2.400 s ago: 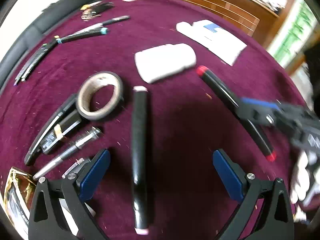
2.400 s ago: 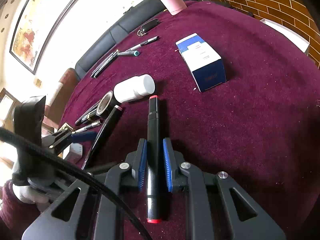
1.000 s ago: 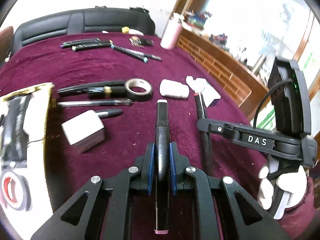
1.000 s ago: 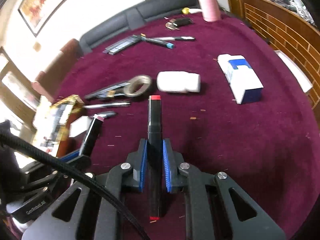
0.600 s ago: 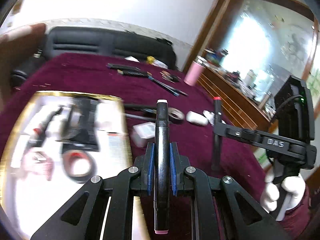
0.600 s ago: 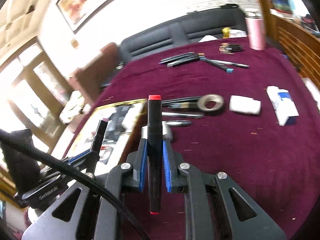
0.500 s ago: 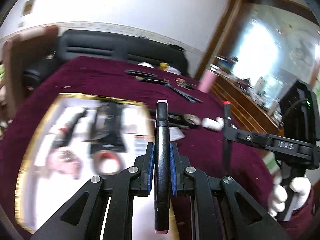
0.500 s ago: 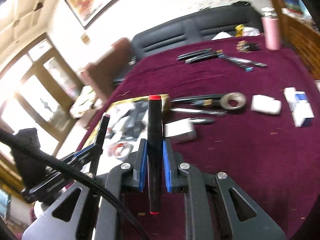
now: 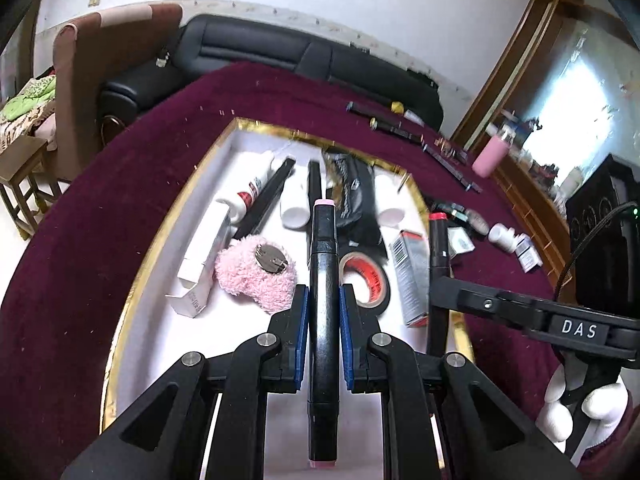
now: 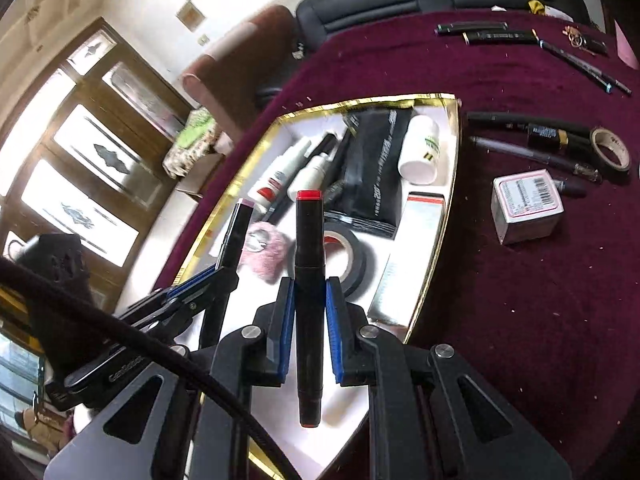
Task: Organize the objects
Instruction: 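Carry both black markers over the white box and lower them inside, then open both grippers to release the markers in the white box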
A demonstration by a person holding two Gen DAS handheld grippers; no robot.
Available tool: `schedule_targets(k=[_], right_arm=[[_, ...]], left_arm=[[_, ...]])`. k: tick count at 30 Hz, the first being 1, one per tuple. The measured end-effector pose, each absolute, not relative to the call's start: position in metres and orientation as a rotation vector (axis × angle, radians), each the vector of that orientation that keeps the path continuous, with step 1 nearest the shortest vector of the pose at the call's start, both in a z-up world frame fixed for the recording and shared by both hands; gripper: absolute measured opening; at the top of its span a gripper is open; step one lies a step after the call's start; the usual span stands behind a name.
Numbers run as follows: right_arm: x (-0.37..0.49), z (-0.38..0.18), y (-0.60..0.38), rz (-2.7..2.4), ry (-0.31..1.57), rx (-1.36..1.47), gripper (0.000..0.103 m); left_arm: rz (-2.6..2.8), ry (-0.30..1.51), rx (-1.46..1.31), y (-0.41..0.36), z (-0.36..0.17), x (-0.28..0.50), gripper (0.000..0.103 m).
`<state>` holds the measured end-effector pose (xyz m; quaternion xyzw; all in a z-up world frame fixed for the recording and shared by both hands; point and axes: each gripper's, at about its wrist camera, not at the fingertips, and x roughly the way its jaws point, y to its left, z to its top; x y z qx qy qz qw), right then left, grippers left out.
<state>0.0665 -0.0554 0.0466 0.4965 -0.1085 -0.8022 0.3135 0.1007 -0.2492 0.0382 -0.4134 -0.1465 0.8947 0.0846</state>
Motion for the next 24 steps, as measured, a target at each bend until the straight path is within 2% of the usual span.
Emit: schedule_targets(k=[8,17,19,20,21,24], right_arm=[[0.052,0.041,-0.059,-2.22,-0.194,1.344,0.013],[0.045,0.039,-0.059,-2.259,-0.22,1.359,0.015],[0.047,0.041,-0.061,-2.261,-0.211,1.356,0.019],[0.047,0.041,-0.063,-2.265,-0.206,1.353,0.02],[0.047,0.042,-0.064,-2.274,-0.2,1.349,0.021],[0.052,0.05,-0.063,-2.308,-0.179,1.308,0.021]], left_arm=[[2.651,-0.393,-1.305,-0.241,0.027,0.084,0.011],[2.661,-0.463,-1.287,-0.248,0.025,0.082,0.013],[2.66,-0.491,-1.276,-0.251,0.026,0.083,0.025],[2.661,-0.503,-1.266,-0.252,0.027,0.084,0.037],[2.668,-0.515,-1.25,-0.254,0.029,0.086,0.042],[2.682,-0.528,-1.202,-0.255,0.037,0.091,0.046]])
